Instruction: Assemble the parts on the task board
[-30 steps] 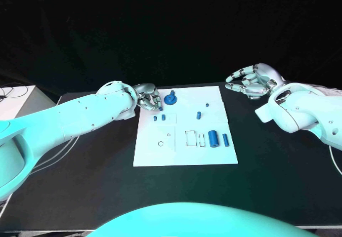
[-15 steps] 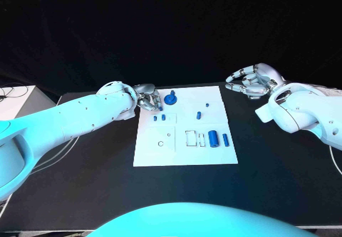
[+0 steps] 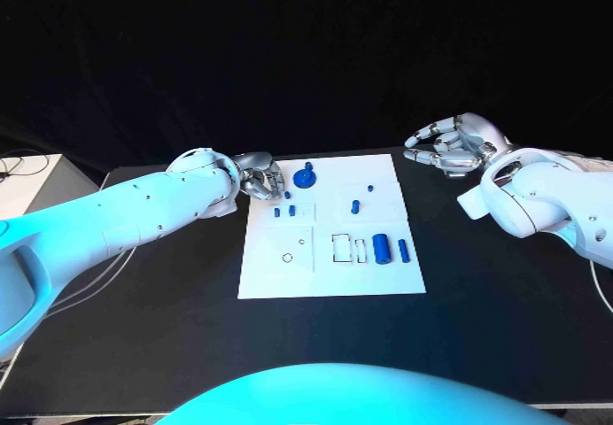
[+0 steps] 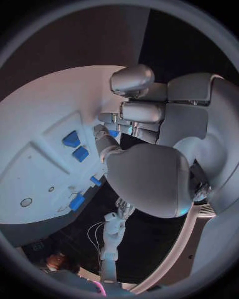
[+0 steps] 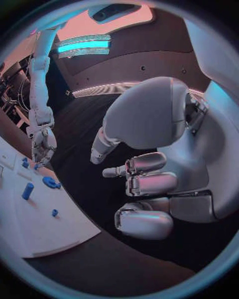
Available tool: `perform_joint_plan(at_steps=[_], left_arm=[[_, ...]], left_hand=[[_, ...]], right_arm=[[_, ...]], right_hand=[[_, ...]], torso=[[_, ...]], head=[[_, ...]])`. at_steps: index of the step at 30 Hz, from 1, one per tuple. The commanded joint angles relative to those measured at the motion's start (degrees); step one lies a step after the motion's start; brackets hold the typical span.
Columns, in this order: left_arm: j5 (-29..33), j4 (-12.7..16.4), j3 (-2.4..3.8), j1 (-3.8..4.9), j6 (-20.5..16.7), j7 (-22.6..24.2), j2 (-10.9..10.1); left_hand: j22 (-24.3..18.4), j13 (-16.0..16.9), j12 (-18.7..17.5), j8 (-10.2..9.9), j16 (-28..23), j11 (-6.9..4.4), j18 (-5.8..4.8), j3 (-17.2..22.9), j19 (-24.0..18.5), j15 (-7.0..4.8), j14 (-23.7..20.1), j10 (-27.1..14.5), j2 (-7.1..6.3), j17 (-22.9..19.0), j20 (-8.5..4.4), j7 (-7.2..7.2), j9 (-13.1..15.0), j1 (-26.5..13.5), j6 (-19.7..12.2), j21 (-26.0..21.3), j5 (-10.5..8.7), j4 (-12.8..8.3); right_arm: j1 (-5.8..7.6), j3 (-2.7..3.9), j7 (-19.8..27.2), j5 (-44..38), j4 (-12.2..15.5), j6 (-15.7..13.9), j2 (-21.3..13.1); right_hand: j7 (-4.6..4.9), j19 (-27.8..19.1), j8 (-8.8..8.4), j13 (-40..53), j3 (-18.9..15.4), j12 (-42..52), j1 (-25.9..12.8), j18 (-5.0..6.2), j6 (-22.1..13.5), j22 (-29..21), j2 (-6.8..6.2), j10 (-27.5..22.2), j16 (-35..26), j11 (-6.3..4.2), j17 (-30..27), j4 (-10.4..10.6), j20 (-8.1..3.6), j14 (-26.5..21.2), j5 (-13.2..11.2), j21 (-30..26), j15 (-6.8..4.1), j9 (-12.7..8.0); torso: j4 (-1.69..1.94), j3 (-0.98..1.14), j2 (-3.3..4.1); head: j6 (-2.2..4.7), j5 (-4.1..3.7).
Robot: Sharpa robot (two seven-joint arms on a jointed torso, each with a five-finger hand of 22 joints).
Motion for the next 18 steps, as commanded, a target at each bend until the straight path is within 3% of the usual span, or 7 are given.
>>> perform_joint_plan(at_steps=[1, 7, 9, 10, 11, 15, 18], left_arm=[[0.8, 0.4, 0.82, -0.15, -1.3, 0.3, -0.5], [10.7, 0.9, 2.69, -0.38, -3.8, 2.4, -2.0], [15.4, 1.7, 3.32, -0.65, -4.6, 3.4, -3.0], [18.0, 2.2, 3.69, -0.92, -4.9, 4.1, -3.5], [20.8, 2.8, 4.11, -1.27, -5.2, 4.8, -4.1], [35.3, 6.2, 5.74, -3.24, -5.0, 8.3, -6.9], [44.0, 9.2, 7.06, -5.16, -3.9, 10.4, -8.9]], left_hand=[[-1.1, 0.2, -0.4, -0.5, -0.7, 0.33, 0.25, -0.2, -0.7, 0.49, -0.4, -0.7, -0.54, -1.2, 0.23, 0.14, -0.1, -0.3, -1.3, -1.0, -0.21, -0.3], [-6.9, 1.5, 1.6, -0.2, -6.3, 0.76, 1.50, -0.7, -3.7, 0.75, -4.3, -3.7, 0.29, -10.6, 0.52, 0.48, 0.8, -0.1, -2.6, -6.0, -0.10, -0.2], [-10.1, 2.1, 2.6, 0.1, -8.6, 0.74, 2.16, -0.8, -5.5, 0.75, -6.2, -4.3, 0.49, -14.2, 0.50, 0.42, 1.1, -0.3, -2.3, -8.7, 0.02, 0.0], [-16.7, 2.4, 3.3, 0.3, -13.5, 0.92, 3.55, -0.7, -9.7, 0.87, -10.5, -5.3, 0.49, -21.3, 0.55, 0.50, 1.3, -0.3, -2.3, -14.7, 0.03, 0.1], [-23.4, 2.5, 4.0, 0.5, -18.6, 1.05, 4.90, -0.6, -14.1, 0.89, -14.9, -5.9, 0.59, -28.3, 0.62, 0.54, 1.5, -0.2, -2.1, -21.0, 0.01, 0.1], [-29.1, 2.5, 6.2, 1.5, -27.4, 0.87, 5.38, -1.0, -18.9, 0.89, -20.7, -5.1, 1.26, -34.4, 0.46, 0.43, 2.1, 0.2, -0.3, -28.5, -0.01, 0.0], [-31.3, 1.5, 5.6, 1.6, -32.8, 0.80, 5.26, -1.5, -21.0, 1.10, -22.4, -3.6, 1.57, -37.5, 0.66, 0.35, 2.2, 0.1, 1.1, -31.9, -0.06, 0.1]], right_arm=[[0.03, 0.05, 0.1, -0.8, -0.3, -0.4, 0.1], [0.05, 0.05, 0.1, -2.3, -1.5, -1.0, 0.5], [0.08, 0.05, 0.0, -3.4, -2.2, -1.1, 0.7], [0.09, 0.05, 0.0, -4.0, -2.5, -1.1, 0.9], [0.11, 0.05, 0.0, -4.7, -2.8, -1.0, 1.0], [0.16, 0.04, -0.6, -9.8, -4.5, -0.8, 2.1], [0.20, 0.01, -1.7, -15.1, -5.9, -0.5, 3.0]], right_hand=[[0.10, -0.2, -0.53, 10.3, 0.3, -0.6, 1.0, 0.72, 0.1, -1.3, -0.16, 2.9, -0.4, 0.21, 12.3, -0.5, 0.02, 5.1, 0.2, -1.1, 0.07, 0.1], [0.51, -4.7, -1.25, 3.5, 1.3, -8.3, 2.3, 2.66, -0.1, -12.1, -0.63, -2.4, -7.7, 0.60, 5.3, -1.7, 0.40, 1.9, -0.4, -9.8, 0.45, 0.6], [0.66, -8.5, -1.52, -1.2, 2.0, -13.9, 2.8, 4.18, 0.1, -20.8, -0.77, -6.6, -13.4, 0.75, 0.1, -2.2, 0.61, -1.0, -0.5, -17.2, 0.62, 0.8], [0.71, -11.6, -1.59, -7.1, 2.8, -20.9, 3.2, 5.42, 0.3, -28.1, -0.83, -11.4, -20.0, 0.76, -5.7, -2.6, 0.66, -4.4, -0.5, -23.6, 0.66, 1.0], [0.78, -11.3, -1.69, -24.6, 4.5, -42.1, 3.5, 5.42, 0.1, -28.8, -1.10, -24.3, -19.9, 0.88, -5.8, -2.7, 0.67, -4.1, -0.6, -24.8, 0.68, 1.4], [1.11, -10.1, -1.63, -39.8, 7.7, -59.1, 5.7, 5.40, 0.1, -29.3, -0.89, -24.4, -20.6, 1.68, -7.2, -4.6, 0.69, -3.9, -1.2, -26.1, 0.95, 2.6], [1.70, -6.6, -2.83, -49.4, 9.8, -68.7, 6.5, 4.43, 0.4, -23.3, -0.83, -23.4, -17.5, 2.41, -5.2, -5.9, 0.97, -1.3, -3.7, -21.1, 1.51, 2.5]], torso=[[-0.14, -0.01, -0.05], [-0.08, 0.00, -0.13], [-0.06, -0.02, -0.20], [-0.06, -0.02, -0.19], [-0.03, -0.01, -0.19], [0.01, -0.13, -0.43], [-0.01, -0.23, -0.66]], head=[[0.01, 0.13], [0.21, -0.15], [0.53, -0.31], [0.76, -0.47], [0.89, -0.60], [1.85, -1.60], [2.37, -2.25]])
